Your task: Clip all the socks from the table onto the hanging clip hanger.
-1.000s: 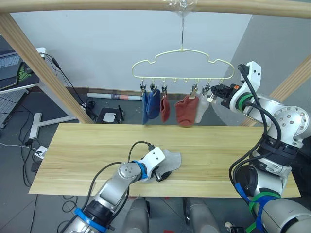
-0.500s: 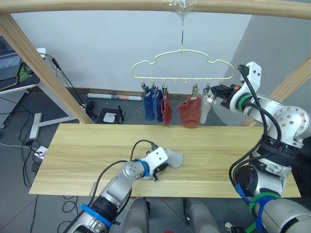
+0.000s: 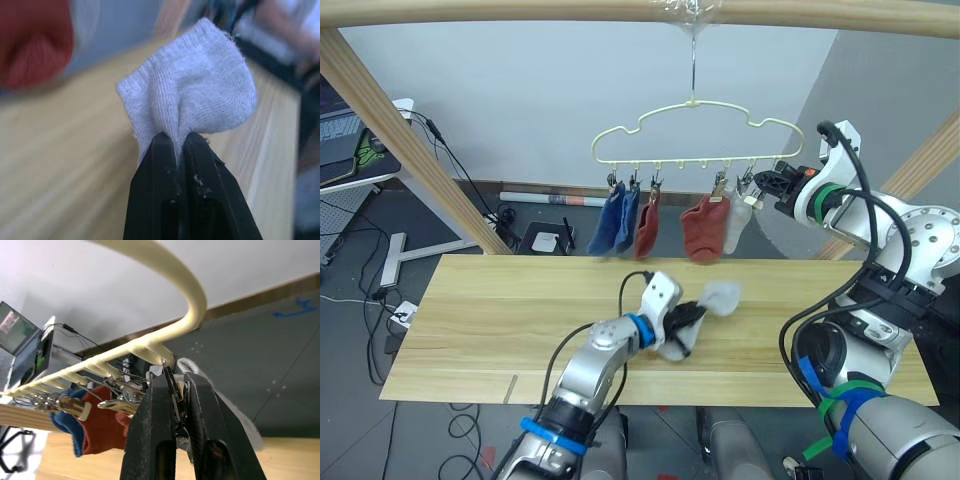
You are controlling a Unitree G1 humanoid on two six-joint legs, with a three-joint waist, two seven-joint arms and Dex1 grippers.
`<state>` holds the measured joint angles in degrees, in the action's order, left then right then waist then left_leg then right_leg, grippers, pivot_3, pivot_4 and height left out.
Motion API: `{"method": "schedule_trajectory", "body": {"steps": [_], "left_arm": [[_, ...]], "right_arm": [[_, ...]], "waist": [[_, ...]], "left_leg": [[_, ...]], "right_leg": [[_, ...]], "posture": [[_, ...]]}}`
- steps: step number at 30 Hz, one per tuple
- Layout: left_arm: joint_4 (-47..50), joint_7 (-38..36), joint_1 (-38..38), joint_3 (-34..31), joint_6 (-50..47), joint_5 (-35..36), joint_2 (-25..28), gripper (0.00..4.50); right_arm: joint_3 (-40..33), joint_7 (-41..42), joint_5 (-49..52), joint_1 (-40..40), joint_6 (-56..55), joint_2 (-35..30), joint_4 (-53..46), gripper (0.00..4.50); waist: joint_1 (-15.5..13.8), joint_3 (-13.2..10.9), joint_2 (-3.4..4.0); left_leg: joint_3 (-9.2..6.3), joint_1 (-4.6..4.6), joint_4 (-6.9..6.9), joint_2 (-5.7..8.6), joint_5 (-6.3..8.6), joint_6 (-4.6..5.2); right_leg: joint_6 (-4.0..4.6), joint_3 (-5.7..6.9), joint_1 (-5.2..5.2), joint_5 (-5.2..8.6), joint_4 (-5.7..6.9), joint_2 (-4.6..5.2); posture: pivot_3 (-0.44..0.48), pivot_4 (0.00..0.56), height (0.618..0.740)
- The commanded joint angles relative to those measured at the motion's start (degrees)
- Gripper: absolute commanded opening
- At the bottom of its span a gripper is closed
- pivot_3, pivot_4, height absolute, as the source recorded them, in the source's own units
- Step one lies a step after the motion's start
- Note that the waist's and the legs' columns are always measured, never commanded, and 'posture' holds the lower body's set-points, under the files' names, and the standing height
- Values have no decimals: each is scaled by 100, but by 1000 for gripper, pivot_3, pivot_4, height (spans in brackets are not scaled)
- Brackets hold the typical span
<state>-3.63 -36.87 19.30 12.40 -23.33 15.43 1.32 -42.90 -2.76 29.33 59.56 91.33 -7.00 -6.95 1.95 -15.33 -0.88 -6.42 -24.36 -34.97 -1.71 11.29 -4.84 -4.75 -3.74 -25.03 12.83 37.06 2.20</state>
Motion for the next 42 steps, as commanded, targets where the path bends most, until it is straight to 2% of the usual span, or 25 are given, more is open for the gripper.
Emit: {"method": "schedule_trajectory", "body": {"steps": [1, 6, 11, 20, 26, 42], "left_arm": [[225, 166, 67, -188, -238, 277, -152, 14], [-11, 752, 586, -777, -826, 882, -851, 14], [-86, 1050, 847, -1095, -1052, 1230, -1069, 14], [-223, 958, 1149, -983, -1319, 1415, -1128, 14], [-148, 873, 1072, -810, -1401, 1397, -1077, 14], [-205, 918, 1329, -1015, -1402, 1552, -1132, 14]], "right_arm": [[-282, -210, -200, 62, 116, -41, -14, 25], [-269, -366, -54, 26, 117, 31, -78, 25], [-151, -437, 81, -53, 117, 34, -159, 25], [-55, -668, 414, -199, 117, 144, -332, 25], [-76, -865, 638, -236, 117, 185, -389, 25], [35, -1132, 1142, -409, 117, 29, -433, 25]], "waist": [[8, 0, 0], [-15, 0, 0], [6, 0, 0], [2, 0, 0], [9, 0, 0], [12, 0, 0]], "left_leg": [[0, 1, 1, 0, 0, 0], [-1, -7, -6, 3, 0, 0], [-1, -6, -5, 3, 0, 0], [-1, -8, -5, 4, 0, 0], [-1, -8, -4, 4, 0, 0], [-1, -8, -4, 4, 0, 0]], "right_leg": [[0, 0, 1, 0, 0, -1], [-8, 1, 1, 1, -5, 1], [-7, 1, -1, 0, -4, 0], [-8, 1, -1, 0, -6, 0], [-5, 0, -2, -2, -7, 0], [-7, 0, -2, 0, -7, 0]], "posture": [[-50, 263, 740], [-46, 260, 740], [-48, 255, 740], [-54, 251, 740], [-60, 251, 740], [-61, 246, 740]]}}
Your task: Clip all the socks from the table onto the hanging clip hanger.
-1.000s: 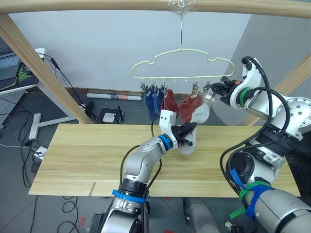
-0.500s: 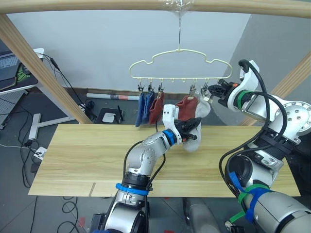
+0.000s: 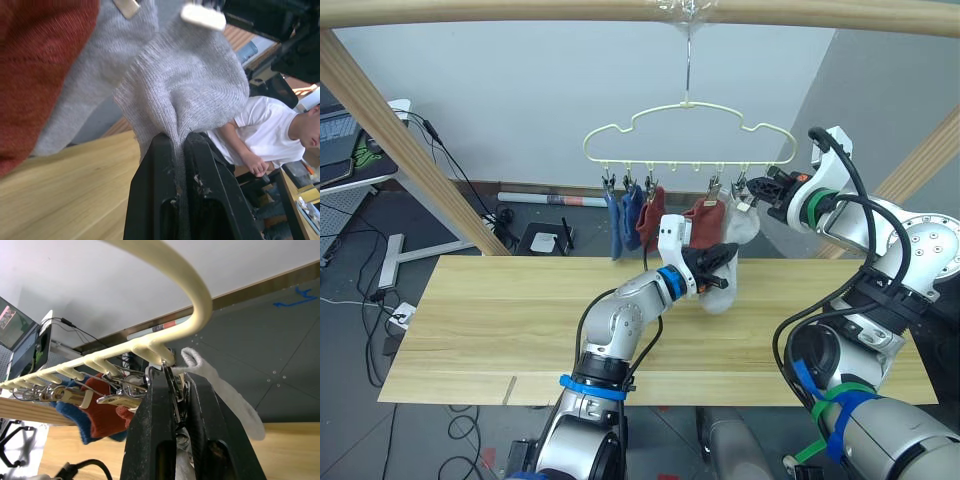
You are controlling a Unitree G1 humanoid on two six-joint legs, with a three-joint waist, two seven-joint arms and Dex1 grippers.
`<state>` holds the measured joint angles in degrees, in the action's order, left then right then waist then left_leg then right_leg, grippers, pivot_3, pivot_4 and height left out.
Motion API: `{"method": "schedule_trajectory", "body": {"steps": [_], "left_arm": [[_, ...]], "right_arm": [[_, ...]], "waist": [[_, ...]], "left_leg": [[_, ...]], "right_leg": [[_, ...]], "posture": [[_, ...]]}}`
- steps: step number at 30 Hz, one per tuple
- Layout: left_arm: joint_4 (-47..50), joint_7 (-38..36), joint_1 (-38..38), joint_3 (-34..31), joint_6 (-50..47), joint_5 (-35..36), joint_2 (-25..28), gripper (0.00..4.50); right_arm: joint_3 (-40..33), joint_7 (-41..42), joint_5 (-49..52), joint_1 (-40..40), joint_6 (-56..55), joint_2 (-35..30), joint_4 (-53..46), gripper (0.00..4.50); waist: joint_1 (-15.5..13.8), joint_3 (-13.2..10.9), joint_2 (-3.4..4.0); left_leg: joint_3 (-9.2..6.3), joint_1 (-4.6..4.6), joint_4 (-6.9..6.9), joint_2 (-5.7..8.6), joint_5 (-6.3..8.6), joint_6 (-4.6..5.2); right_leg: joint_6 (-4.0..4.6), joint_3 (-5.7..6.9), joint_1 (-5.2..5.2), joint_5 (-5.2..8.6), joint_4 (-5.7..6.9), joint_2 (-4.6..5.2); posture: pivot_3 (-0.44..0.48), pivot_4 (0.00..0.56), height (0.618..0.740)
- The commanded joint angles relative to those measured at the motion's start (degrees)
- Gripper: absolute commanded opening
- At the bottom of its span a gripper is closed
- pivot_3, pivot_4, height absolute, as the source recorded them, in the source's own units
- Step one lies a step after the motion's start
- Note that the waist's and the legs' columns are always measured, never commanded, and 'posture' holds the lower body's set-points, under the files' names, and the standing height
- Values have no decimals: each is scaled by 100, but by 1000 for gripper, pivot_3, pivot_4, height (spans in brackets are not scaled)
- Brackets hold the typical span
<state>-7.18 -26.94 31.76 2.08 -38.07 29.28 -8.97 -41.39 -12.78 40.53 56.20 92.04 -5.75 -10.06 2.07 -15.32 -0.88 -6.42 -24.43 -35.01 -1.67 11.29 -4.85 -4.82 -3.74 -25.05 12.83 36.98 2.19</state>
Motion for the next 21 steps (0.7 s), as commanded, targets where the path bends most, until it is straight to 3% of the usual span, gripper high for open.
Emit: {"method": "schedule_trajectory", "body": {"steps": [1, 11, 21], "left_arm": [[163, -87, 72, 32, 56, 160, -106, 0], [306, -190, 71, 86, -226, 414, -163, 0], [-401, 51, 466, -329, -353, 1030, -549, 0]], "right_arm": [[-167, -131, 32, -51, 46, -86, -118, 747], [-692, -244, 78, 546, 46, -116, 203, 4076], [-480, 5, 124, 557, 46, -338, 36, 4076]], "waist": [[0, 0, 0], [132, 0, 0], [222, -1, 1]], "left_leg": [[0, 0, 0, 0, 0, 0], [2, -3, 1, 0, 0, 0], [6, -3, 3, -1, 0, 1]], "right_leg": [[0, 0, 0, 0, 0, 0], [2, -2, -7, -1, 2, 0], [1, -6, -10, -1, 3, -2]], "posture": [[-61, 246, 740], [-61, 246, 740], [-100, 247, 740]]}}
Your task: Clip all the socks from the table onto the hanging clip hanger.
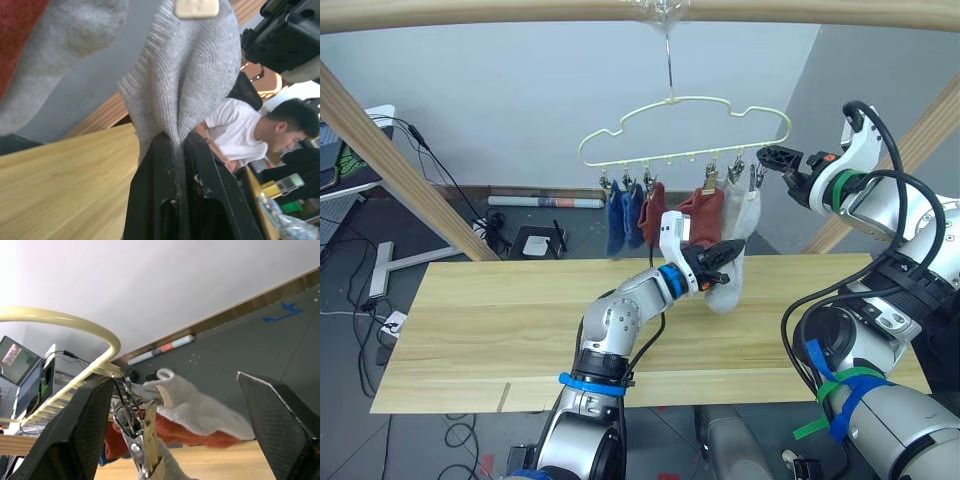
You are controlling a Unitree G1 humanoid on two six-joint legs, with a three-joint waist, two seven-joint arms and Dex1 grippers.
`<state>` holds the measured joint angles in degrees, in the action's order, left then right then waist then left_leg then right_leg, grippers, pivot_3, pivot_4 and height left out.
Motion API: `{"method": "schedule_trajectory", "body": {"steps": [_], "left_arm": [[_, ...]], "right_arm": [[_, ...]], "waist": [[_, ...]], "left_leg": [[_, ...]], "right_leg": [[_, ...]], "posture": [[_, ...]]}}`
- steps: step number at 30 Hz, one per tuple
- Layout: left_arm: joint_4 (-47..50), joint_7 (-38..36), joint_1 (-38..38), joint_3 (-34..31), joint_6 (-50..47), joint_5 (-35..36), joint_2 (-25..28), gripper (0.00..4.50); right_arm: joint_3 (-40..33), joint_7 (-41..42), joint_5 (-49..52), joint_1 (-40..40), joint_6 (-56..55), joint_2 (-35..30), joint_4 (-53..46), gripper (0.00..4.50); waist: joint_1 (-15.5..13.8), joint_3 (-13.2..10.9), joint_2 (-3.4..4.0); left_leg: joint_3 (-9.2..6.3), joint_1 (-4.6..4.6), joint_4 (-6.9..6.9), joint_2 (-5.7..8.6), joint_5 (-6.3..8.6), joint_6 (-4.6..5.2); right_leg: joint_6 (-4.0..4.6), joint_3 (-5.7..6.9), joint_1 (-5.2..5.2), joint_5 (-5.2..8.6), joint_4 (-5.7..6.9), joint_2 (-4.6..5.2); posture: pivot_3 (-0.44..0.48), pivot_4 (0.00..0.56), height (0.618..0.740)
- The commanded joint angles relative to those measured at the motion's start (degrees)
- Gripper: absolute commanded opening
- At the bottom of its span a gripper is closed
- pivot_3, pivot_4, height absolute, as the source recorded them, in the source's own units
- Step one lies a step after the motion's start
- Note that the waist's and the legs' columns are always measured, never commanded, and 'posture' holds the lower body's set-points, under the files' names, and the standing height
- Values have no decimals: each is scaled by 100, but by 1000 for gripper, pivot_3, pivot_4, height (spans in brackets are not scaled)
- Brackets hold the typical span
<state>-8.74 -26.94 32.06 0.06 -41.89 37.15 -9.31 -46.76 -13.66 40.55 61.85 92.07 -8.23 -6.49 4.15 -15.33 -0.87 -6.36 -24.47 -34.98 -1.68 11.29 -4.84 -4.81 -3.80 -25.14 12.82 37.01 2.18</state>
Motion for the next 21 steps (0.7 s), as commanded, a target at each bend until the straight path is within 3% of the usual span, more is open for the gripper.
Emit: {"method": "schedule_trajectory", "body": {"steps": [1, 2, 6, 17, 21], "left_arm": [[-393, 43, 509, -162, 81, 271, -535, 0], [-483, 33, 553, -175, 114, 295, -530, 0], [-805, -64, 723, -190, 240, 364, -504, 1059], [-1405, -396, 1126, 5, 625, 232, -442, 4409], [-1222, -460, 951, 253, 806, -95, -130, 4483]], "right_arm": [[126, 128, 130, -65, 43, -123, -382, 4076], [170, 147, 129, -98, 43, -133, -426, 4076], [269, 229, 94, -193, 43, -162, -569, 4098], [368, 532, 32, -382, 43, -184, -891, 4098], [828, 913, 11, -751, -51, -535, -1083, 4098]], "waist": [[18, 0, 0], [22, 0, 0], [42, 0, 0], [101, 0, 0], [98, 0, 0]], "left_leg": [[0, 0, 0, 0, 0, 0], [0, 0, 0, 0, 0, 0], [0, -1, 0, 0, 0, 0], [1, 0, 3, 0, 0, 0], [1, -1, 2, 0, 0, 0]], "right_leg": [[-1, 0, 0, 1, 1, 0], [-2, 0, 0, 1, 1, 0], [-3, 0, 0, 1, 0, 0], [-1, -2, -2, 0, 0, -1], [-2, -2, -3, 1, 0, -1]], "posture": [[-100, 247, 740], [-107, 247, 740], [-117, 246, 740], [-129, 247, 740], [-117, 247, 740]]}}
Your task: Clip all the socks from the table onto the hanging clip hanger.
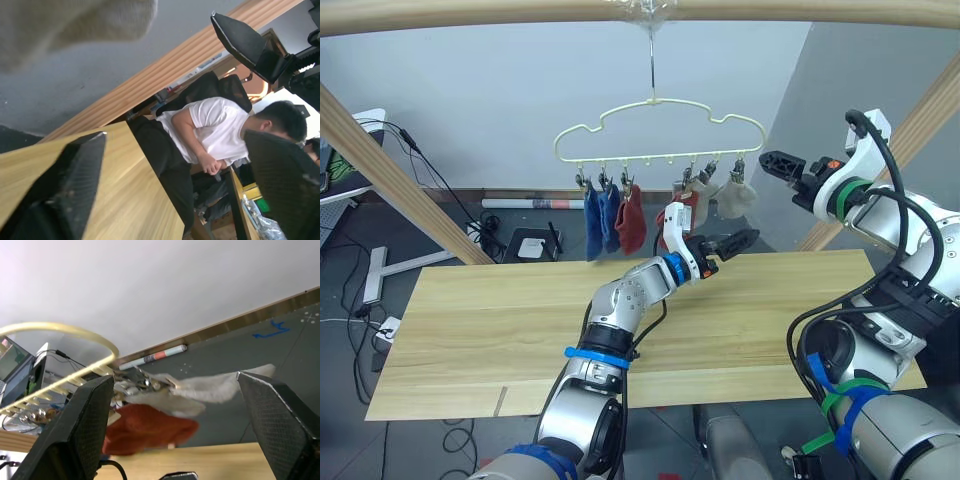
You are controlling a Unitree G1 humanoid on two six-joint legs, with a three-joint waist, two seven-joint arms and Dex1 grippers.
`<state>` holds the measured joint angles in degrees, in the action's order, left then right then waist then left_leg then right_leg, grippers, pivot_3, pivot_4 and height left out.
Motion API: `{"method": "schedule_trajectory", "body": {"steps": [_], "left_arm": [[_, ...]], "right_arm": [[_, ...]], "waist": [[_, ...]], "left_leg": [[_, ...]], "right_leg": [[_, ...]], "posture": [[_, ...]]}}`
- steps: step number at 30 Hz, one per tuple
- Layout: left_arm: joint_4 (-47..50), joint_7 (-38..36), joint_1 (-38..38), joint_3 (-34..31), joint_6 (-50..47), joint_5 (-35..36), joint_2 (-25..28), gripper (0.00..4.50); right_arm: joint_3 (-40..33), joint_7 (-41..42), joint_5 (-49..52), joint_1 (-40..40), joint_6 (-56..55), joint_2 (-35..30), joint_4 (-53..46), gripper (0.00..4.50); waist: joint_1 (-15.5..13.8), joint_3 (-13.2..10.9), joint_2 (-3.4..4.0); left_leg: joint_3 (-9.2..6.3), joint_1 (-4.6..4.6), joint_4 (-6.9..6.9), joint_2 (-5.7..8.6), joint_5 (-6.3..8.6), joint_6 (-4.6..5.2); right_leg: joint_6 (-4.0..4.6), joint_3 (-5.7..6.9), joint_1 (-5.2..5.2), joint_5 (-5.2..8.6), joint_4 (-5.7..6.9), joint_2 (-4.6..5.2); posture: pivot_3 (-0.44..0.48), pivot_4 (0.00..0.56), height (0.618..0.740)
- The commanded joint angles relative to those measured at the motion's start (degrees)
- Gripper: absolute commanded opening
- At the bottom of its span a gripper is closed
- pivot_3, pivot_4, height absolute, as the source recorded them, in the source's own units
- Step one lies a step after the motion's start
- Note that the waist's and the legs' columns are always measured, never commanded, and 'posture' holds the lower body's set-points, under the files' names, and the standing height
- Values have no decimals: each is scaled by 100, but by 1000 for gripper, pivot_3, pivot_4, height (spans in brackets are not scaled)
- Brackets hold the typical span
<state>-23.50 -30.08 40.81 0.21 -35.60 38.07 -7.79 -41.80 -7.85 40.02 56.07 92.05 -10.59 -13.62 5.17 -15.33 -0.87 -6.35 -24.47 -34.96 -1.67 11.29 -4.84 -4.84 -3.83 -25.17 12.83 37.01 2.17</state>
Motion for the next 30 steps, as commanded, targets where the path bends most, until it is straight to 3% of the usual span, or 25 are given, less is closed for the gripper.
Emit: {"method": "schedule_trajectory", "body": {"steps": [1, 4, 7, 10, 12, 17, 21, 26, 30], "left_arm": [[464, -221, -78, 427, 253, -399, -57, 4483], [1269, -344, -597, 694, 398, -859, 655, 4483], [1775, -276, -849, 527, 129, -772, 1017, 4483], [2433, -406, -1276, 198, 245, -1280, 2382, 4483], [2568, -488, -1417, 34, 256, -1421, 3005, 4483], [2496, -1046, -1814, -633, 578, -1572, 4440, 4483], [1924, -1439, -2234, -1467, 873, -1617, 5445, 4483], [1702, -1777, -2634, -2154, 1095, -1580, 6138, 4483], [1903, -1900, -2777, -2467, 880, -1372, 6288, 4483]], "right_arm": [[570, 512, 71, -381, -145, -479, -450, 4098], [1525, 1206, -1, -1244, -683, -1236, -801, 4098], [2021, 1738, -74, -1770, -1226, -1731, -958, 4098], [2637, 2671, -363, -2702, -2198, -2613, -1214, 4098], [2925, 3128, -651, -3146, -2916, -3028, -1253, 4098], [2998, 4276, -1096, -4112, -4697, -3499, -1161, 4098], [2667, 5218, -845, -4709, -5537, -3556, -1133, 4098], [2207, 5705, -468, -5013, -5526, -3770, -1043, 4098], [2004, 5835, -412, -4985, -5530, -3937, -877, 4098]], "waist": [[-11, 0, 0], [-6, 0, 0], [56, -1, 1], [53, -1, -1], [50, -2, -1], [-53, -2, -2], [-156, 2, -9], [-267, 8, -13], [-378, 50, -24]], "left_leg": [[0, 0, 0, 0, 0, 0], [2, 0, 6, 0, 0, 0], [14, 7, 10, -2, 0, 0], [14, 11, 8, -3, -1, 0], [15, 17, 7, -5, -1, 0], [21, 18, 5, -6, 0, -1], [16, 13, 9, -6, 0, -1], [17, 10, 8, -7, 0, -2], [19, 16, 2, -7, -2, -4]], "right_leg": [[0, 0, 1, 0, -1, 0], [0, -4, 1, 1, -6, 0], [0, -18, -8, 4, 3, -2], [-20, -20, -8, 12, 8, -4], [-21, -20, -4, 12, 8, -6], [-22, -23, -1, 12, -1, -4], [-21, -16, -2, 13, -4, -3], [-20, -15, -2, 12, -4, 0], [-12, -15, 3, 9, -3, 0]], "posture": [[-117, 247, 740], [-100, 249, 740], [-72, 247, 740], [-40, 245, 740], [-24, 243, 740], [25, 230, 740], [76, 195, 740], [119, 156, 740], [138, 129, 740]]}}
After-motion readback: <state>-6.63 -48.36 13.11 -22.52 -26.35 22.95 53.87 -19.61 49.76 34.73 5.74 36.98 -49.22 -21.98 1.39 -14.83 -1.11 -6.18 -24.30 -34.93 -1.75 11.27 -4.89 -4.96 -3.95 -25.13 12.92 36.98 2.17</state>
